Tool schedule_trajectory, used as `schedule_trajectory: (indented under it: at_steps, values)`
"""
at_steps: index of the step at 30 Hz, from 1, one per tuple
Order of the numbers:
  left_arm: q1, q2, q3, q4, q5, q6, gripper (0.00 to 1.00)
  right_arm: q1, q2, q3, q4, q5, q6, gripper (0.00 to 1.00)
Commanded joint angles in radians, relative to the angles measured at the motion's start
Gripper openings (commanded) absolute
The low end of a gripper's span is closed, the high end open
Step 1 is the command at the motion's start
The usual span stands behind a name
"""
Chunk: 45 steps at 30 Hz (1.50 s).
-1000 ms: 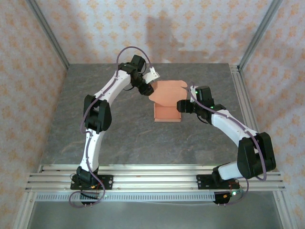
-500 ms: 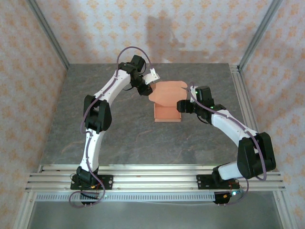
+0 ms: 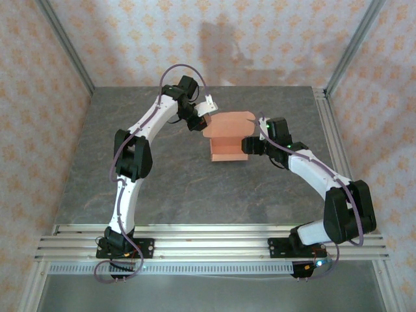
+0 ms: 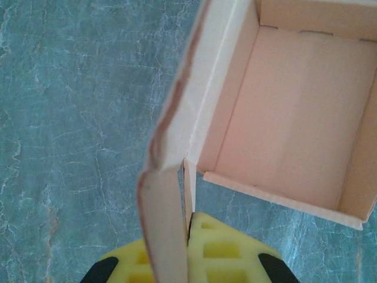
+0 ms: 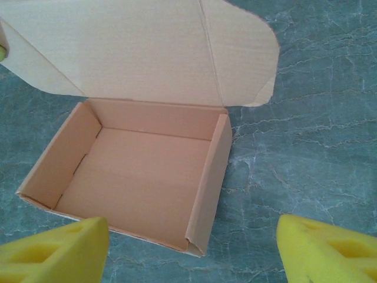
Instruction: Fold the paper box
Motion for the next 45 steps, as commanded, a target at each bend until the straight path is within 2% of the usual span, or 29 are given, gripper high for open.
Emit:
schedule_trajectory:
  at_steps: [1, 10, 24, 33, 39, 45]
  values:
    - [-0.01, -0.021, -0.002, -0.066, 0.013, 0.048, 0.0, -0.015, -0.014, 0.032, -0.017, 0.035, -0.056, 0.75]
    - [-0.006, -0.091, -0.076, -0.065, 0.058, 0.079, 0.0, -0.078, -0.004, 0.083, 0.028, 0.013, -0.184, 0.76]
    - [0.001, -0.109, -0.081, -0.087, 0.098, 0.09, 0.0, -0.091, -0.038, 0.098, -0.01, 0.018, -0.336, 0.77]
    - [0.001, -0.11, -0.078, -0.109, 0.119, 0.108, 0.0, -0.184, -0.001, 0.184, -0.105, -0.207, -0.497, 0.71]
    - [0.002, -0.096, -0.059, -0.138, 0.118, 0.117, 0.0, -0.202, 0.148, 0.361, -0.39, -0.385, -0.762, 0.71]
    - [0.003, -0.097, -0.06, -0.145, 0.118, 0.125, 0.0, -0.202, 0.29, 0.523, -0.519, -0.411, -0.903, 0.69]
